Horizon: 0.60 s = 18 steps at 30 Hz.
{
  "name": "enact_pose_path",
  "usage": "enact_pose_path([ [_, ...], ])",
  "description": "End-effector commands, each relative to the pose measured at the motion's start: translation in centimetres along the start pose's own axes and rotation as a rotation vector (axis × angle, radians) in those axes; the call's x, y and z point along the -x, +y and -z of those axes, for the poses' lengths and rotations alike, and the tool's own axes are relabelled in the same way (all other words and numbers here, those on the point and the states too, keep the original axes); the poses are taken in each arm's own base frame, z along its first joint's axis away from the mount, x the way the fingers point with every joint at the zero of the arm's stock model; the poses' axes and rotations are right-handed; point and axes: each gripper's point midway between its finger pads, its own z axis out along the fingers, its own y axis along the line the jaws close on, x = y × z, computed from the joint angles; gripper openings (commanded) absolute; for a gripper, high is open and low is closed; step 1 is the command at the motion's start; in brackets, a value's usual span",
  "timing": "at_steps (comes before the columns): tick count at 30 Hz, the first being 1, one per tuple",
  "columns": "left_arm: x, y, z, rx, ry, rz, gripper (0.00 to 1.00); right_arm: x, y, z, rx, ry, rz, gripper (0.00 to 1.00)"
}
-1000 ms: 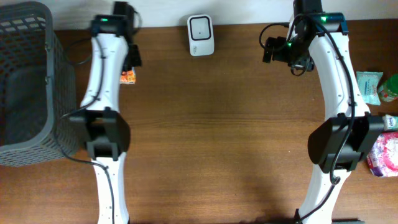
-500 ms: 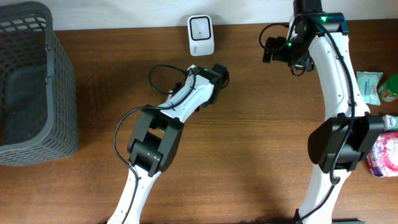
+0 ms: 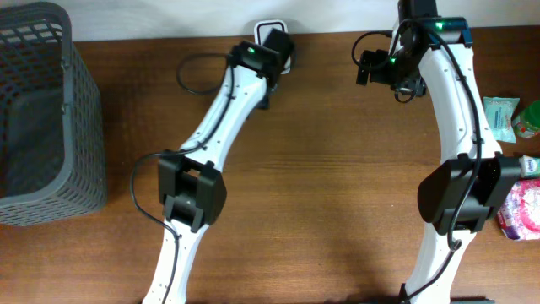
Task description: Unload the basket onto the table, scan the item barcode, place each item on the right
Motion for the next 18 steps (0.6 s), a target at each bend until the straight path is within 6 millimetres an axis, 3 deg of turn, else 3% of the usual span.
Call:
enact_pose_path([
  [1,3.4,10.1,0.9,0.494,-0.178,0.060,0.00,0.3,0.3,0.9,0.010,-0.022,-0.002,0.99],
  [3,2.7,11.8,-0.8,0.562,-0.148,0.050,0.00,0.3,0.3,0.9,0.010,-0.022,-0.002,0.99],
  [6,1.0,12.3,-4.0,0.634,-0.103,0.009,0.00,0.3,0.3,0.9,0.010,-0.022,-0.002,0.99],
  [8,-1.2,9.9,-6.5,0.516,-0.019,-0.014,0.00,0.3,0.3,0.9,0.010,-0.022,-0.002,0.99],
  [10,-4.0,5.2,-7.7,0.297,0.097,-0.034,0.00,0.3,0.3,0.9,0.010,-0.022,-0.002,0.99],
  [11,-4.7,3.6,-7.6,0.233,0.123,-0.042,0.00,0.3,0.3,0.9,0.010,-0.022,-0.002,0.99],
  [12,-5.4,1.7,-7.3,0.172,0.143,-0.055,0.06,0.3,0.3,0.9,0.010,-0.022,-0.002,0.99],
  [13,-6.0,0.1,-6.8,0.128,0.156,-0.075,0.43,0.3,0.3,0.9,0.010,-0.022,-0.002,0.99],
  [14,-6.8,-1.3,-6.1,0.108,0.164,-0.110,0.53,0.3,0.3,0.9,0.010,-0.022,-0.002,0.99],
  [18,-6.5,-3.4,-2.0,0.006,0.172,-0.175,0.57,0.3,0.3,1.0,0.011,-0.023,-0.002,0.99],
])
